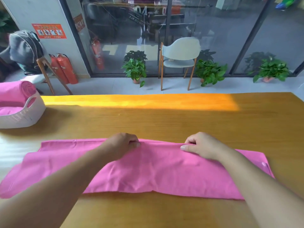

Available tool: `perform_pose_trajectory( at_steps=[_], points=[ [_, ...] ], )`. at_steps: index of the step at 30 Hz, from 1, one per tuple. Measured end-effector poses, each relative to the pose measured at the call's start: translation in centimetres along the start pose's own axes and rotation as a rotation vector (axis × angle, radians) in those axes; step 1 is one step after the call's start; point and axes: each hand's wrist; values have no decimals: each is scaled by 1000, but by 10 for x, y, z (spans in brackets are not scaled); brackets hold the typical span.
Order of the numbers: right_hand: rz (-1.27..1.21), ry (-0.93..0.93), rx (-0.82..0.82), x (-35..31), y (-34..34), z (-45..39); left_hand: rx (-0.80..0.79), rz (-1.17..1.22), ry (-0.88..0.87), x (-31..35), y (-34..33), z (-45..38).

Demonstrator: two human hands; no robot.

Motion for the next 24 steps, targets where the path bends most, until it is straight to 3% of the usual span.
perform_pose_trajectory(
  at_steps=[4,7,9,12,17,19,24],
  points=[
    [2,-115,31,12,-20,-33,68,-81,-1,-31,-31,-32],
    [-2,-124,62,18,-26,-39,277,-225,-241,-44,-50,-34],
    [-20,-102,84,19,-23,-42,345,-235,-276,-47,-49,-37],
    [11,-120,101,19,-22,-45,326,-350,-265,-43,-37,-50],
    [135,-157,97,15,-25,-49,-20,-279,-48,-44,-20,-86],
    [147,-168,111,15,-26,-49,-18,-365,-97,-49,-22,-89],
    [257,-135,232,14,-35,-46,213,-151,-200,-83,-30,-67]
  ],
)
Point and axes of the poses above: each hand's wrist, its own z-axis away from the middle knuckle, its own y-axis out of the back of the hand, x = y × z, and after that the axes turned 8 degrees about -y, right-handed
